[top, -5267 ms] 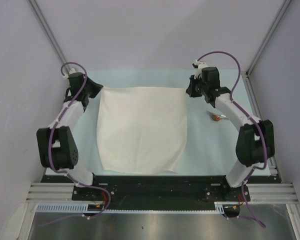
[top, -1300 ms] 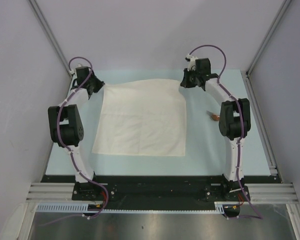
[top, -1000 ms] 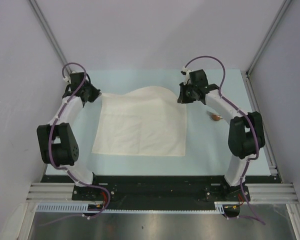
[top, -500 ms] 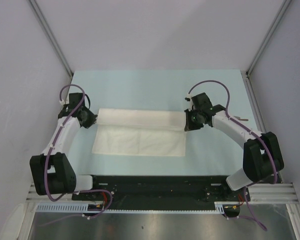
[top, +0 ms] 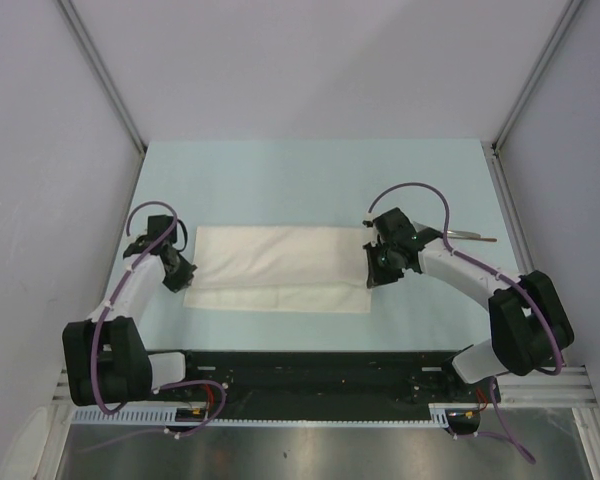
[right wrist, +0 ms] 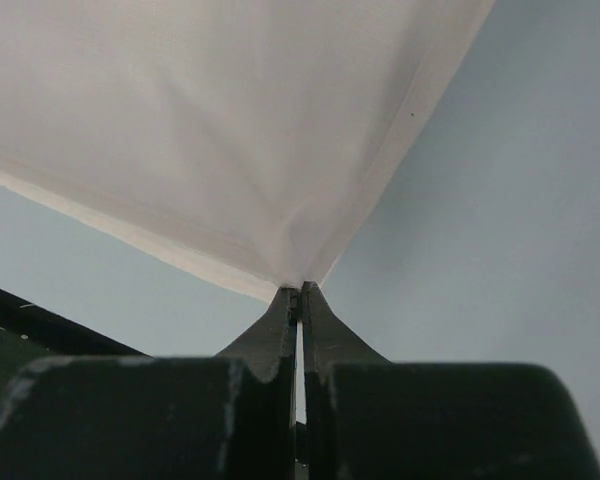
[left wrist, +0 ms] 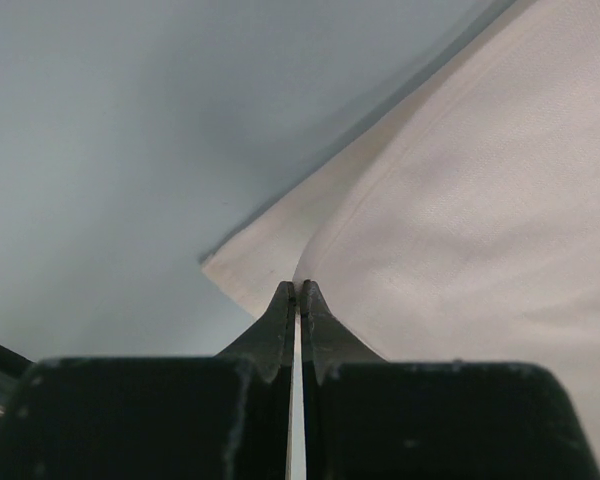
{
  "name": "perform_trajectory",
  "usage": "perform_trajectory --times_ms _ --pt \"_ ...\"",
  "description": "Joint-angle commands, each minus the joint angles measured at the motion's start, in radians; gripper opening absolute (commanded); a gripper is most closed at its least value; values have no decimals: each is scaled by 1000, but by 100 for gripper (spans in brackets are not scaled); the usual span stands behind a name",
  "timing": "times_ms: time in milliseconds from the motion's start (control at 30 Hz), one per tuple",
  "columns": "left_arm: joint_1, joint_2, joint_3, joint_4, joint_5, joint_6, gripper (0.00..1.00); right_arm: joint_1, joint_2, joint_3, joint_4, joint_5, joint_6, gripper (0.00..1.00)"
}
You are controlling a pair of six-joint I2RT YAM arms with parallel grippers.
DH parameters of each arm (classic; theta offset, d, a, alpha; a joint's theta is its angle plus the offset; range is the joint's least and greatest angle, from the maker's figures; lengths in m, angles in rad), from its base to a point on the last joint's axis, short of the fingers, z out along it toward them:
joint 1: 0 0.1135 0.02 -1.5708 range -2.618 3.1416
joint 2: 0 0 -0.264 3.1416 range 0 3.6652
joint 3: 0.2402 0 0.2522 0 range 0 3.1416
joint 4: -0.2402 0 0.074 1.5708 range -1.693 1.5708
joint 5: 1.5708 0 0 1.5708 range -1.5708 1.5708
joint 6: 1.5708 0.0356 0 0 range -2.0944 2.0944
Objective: Fold the napkin into a case and place the utensils inside
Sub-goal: Fold and flatten the napkin at the center of the board.
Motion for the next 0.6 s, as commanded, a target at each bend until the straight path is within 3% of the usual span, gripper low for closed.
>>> perform_trajectory --times_ms 0,567 --pt "13 -12 -11 6 0 -22 0 0 -37 -5 -24 45 23 0" --pt "14 20 -61 8 -19 -42 0 77 2 -47 -39 48 87 0"
